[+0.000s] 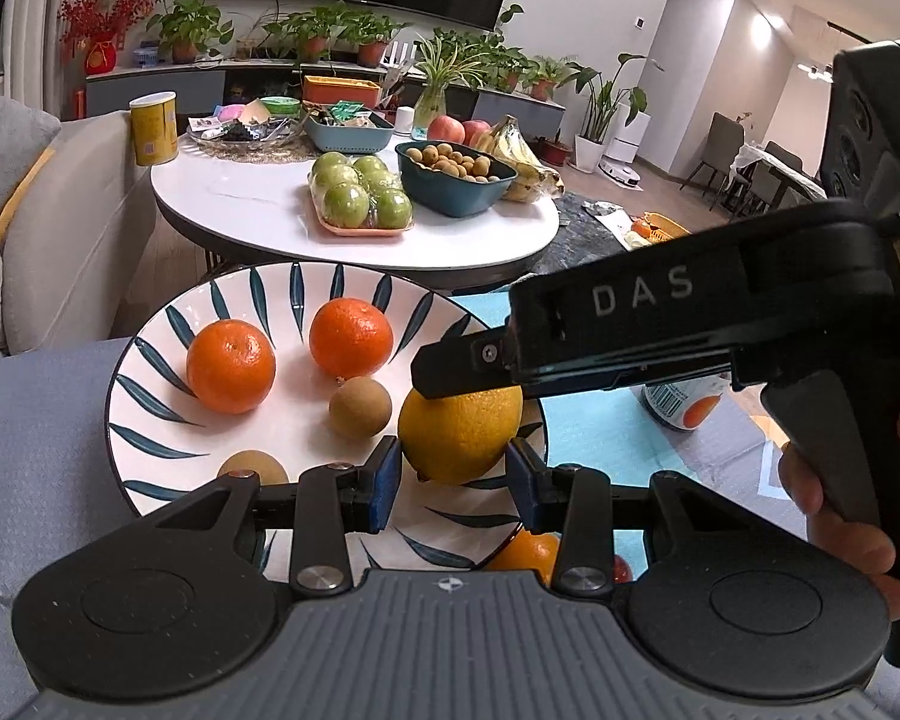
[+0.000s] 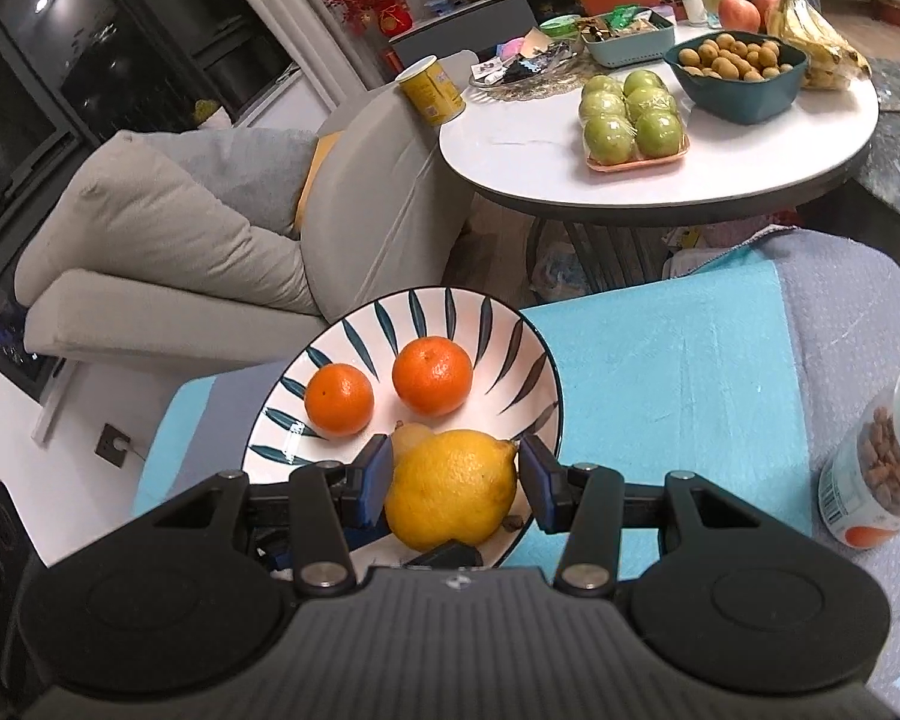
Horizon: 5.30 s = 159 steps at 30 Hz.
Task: Organize fruits
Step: 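Lower the lemon into the striped bowl and open the right tool, then grasp an orange tangerine with the right tool while the left tool grasps another, then carry both held tangerines over the striped bowl with both tools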
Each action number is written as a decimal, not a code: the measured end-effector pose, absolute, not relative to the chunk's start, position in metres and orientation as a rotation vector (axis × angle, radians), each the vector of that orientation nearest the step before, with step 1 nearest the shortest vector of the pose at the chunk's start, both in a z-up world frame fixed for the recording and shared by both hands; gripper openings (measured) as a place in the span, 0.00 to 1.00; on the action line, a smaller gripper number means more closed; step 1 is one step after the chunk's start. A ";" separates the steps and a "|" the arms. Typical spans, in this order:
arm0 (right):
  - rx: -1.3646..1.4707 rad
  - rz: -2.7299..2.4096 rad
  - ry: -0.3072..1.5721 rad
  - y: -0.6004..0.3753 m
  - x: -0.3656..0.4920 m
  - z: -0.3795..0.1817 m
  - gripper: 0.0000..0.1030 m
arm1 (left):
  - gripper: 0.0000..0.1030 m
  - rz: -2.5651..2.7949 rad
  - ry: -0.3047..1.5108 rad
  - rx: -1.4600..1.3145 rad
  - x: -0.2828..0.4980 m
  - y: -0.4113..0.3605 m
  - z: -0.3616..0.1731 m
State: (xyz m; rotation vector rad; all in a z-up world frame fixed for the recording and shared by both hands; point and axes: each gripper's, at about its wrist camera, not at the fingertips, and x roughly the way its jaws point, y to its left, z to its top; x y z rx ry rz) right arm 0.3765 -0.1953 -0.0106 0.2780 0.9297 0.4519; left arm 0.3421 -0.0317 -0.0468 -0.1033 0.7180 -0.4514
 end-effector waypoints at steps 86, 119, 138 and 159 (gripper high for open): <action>0.122 0.542 0.940 -0.191 0.320 -0.029 0.63 | 0.38 -0.543 0.773 -0.063 0.259 -0.029 -0.054; 0.065 0.618 0.939 -0.176 0.313 -0.028 0.65 | 0.29 -0.557 0.780 -0.100 0.256 -0.020 -0.055; 0.082 0.625 0.916 -0.179 0.303 -0.024 0.59 | 0.29 -0.535 0.756 -0.126 0.251 0.001 -0.045; 0.135 0.591 0.790 -0.196 0.308 0.014 0.59 | 0.29 -0.453 0.628 -0.185 0.267 0.037 -0.011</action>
